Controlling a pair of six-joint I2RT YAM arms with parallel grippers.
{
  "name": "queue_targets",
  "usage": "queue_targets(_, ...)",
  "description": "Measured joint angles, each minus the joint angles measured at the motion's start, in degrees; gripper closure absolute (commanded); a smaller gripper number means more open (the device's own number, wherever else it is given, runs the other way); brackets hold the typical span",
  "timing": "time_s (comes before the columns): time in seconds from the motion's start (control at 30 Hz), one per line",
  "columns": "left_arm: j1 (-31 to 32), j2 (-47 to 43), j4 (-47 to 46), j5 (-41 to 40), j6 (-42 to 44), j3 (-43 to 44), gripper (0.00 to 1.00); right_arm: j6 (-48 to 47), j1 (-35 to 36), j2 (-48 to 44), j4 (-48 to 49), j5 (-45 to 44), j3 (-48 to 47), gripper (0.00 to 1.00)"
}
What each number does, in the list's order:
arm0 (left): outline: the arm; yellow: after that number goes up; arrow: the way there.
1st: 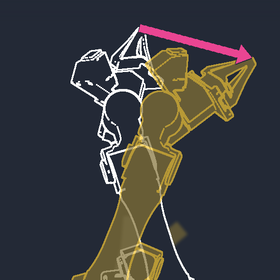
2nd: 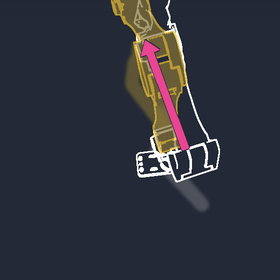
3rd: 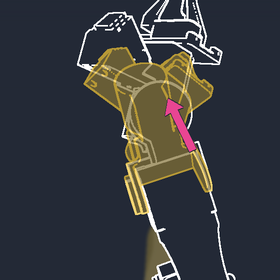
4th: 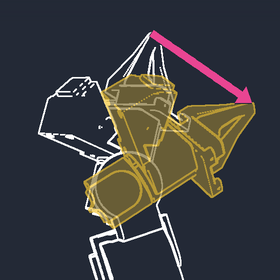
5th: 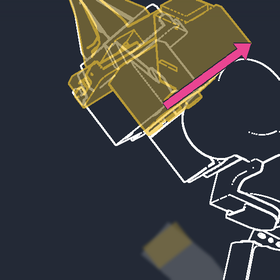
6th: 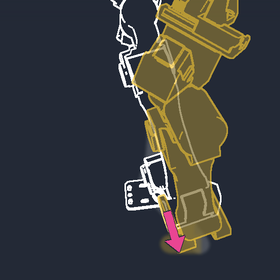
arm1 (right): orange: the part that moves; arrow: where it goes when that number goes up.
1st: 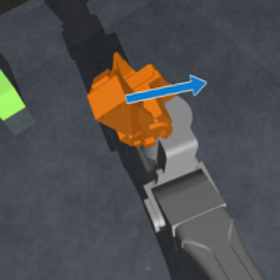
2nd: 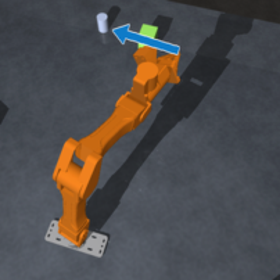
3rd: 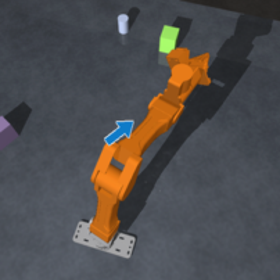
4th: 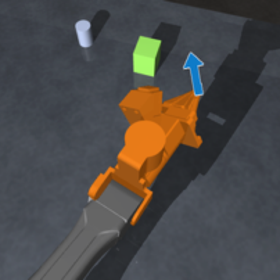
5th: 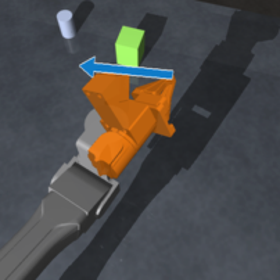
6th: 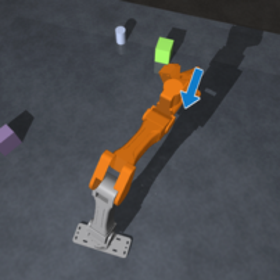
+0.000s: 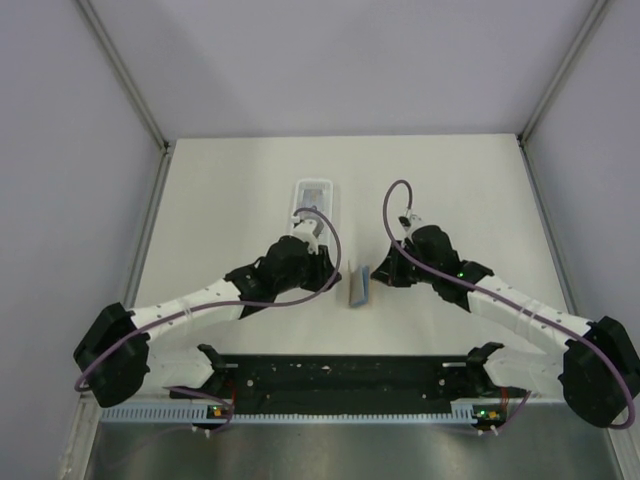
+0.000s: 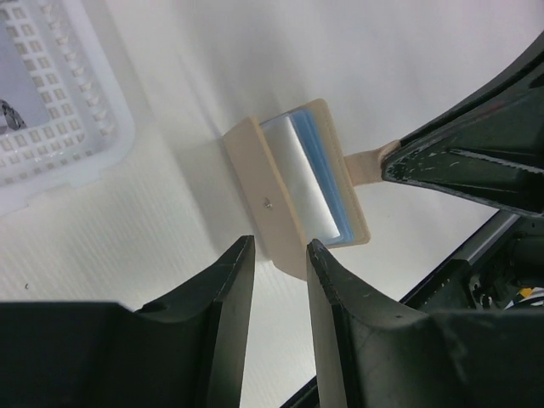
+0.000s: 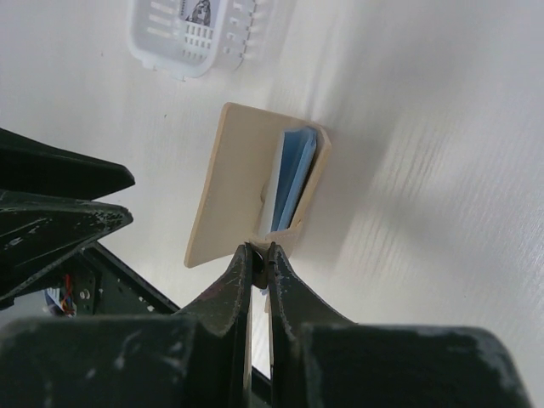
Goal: Put the credit cards into the card holder
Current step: Open the card holder at the center of the board.
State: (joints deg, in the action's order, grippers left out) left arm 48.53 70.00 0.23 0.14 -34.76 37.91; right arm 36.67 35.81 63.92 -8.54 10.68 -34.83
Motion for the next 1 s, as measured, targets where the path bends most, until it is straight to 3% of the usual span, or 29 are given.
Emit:
queue_targets(0.3, 0.5, -0.9, -2.4, 4.8, 0.5, 2.5, 0.63, 0.0, -0.4, -0.5, 0.0, 0.0, 0.0, 1.0)
queue_targets(0.63, 2.0, 5.8, -6.0, 7.2, 0.2, 3.3, 0.65, 0.1, -0.4, -0.5, 0.0, 0.1, 0.0, 1.0)
queue_targets(0.73, 2.1, 8.0, -6.4, 7.6, 0.1, 3.9, 0.75, 0.4, -0.4, -0.5, 0.2, 0.2, 0.1, 1.0)
queue_targets(0.83, 2.2, 10.3, -7.1, 7.6, -0.2, 5.3, 1.0, 0.5, -0.4, -0.5, 0.3, 0.5, 0.3, 1.0)
queue_targets(1.0, 2.2, 13.0, -8.5, 7.3, -0.2, 7.2, 1.0, 0.4, -0.5, -0.5, 0.4, 1.0, 0.3, 1.0)
